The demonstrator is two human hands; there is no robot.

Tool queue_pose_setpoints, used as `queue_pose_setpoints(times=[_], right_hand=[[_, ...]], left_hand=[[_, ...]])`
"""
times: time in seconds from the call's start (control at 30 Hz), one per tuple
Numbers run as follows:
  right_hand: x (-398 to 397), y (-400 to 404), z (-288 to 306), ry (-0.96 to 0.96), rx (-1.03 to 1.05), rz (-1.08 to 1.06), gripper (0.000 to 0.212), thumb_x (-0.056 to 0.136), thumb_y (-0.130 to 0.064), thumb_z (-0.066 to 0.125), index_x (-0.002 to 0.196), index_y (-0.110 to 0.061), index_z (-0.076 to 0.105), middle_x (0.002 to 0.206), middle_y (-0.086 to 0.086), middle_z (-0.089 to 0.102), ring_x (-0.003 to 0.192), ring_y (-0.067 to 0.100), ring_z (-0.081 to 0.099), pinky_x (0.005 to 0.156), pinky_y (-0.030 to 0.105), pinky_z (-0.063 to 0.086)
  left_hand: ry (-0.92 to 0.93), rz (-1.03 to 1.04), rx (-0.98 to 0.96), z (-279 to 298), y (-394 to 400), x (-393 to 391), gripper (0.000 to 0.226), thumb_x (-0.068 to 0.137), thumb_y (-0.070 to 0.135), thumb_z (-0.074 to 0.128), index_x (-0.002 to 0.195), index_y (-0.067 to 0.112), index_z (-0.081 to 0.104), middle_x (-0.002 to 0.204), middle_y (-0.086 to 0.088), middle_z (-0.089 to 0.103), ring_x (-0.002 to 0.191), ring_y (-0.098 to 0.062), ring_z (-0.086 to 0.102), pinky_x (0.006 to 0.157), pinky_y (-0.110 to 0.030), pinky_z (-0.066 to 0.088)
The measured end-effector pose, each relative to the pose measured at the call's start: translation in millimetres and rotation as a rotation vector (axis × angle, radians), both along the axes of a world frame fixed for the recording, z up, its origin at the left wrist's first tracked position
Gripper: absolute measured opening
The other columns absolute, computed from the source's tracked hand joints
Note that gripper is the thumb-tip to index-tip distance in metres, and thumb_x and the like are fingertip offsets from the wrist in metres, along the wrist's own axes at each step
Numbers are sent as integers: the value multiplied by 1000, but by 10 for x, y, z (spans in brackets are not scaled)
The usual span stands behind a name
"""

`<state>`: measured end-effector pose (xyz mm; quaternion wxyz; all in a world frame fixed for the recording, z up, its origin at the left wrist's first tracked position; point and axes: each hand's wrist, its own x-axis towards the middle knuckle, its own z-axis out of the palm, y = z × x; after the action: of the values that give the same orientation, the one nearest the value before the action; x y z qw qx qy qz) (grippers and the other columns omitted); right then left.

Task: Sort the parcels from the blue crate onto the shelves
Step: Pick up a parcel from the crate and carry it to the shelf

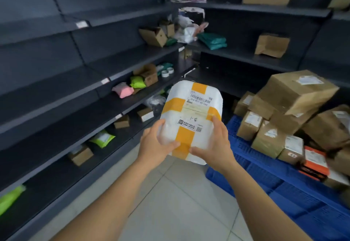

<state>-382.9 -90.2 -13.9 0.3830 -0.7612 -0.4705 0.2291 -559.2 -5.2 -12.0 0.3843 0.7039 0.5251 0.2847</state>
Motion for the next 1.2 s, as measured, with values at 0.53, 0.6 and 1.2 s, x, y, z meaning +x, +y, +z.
queue_pose_setpoints(times=[0.53,0.6,1.2], right_hand=[[-3718,775,-78,64,-65,499,111,63,-39,85,148,-41,14,153,-11,8,138,24,26,109,47,36],[-4139,837,-100,55,-96,574,113,62,-39,85,148,-40,13,153,-12,8,137,25,27,108,48,38],[-6943,1727,-676,-18,-389,1176,114,69,-34,81,151,-36,2,156,-12,3,140,22,25,107,41,39]], left_hand=[[20,488,-79,-135,-125,-3966,88,58,54,74,137,45,36,128,2,42,121,-22,43,97,-42,47],[31,558,-97,-179,-195,-4386,84,65,48,77,139,43,35,130,-1,40,123,-24,41,99,-42,45],[-5,1027,-346,-909,-344,-6860,102,56,63,76,143,43,27,131,-1,39,120,-26,46,94,-46,51]])
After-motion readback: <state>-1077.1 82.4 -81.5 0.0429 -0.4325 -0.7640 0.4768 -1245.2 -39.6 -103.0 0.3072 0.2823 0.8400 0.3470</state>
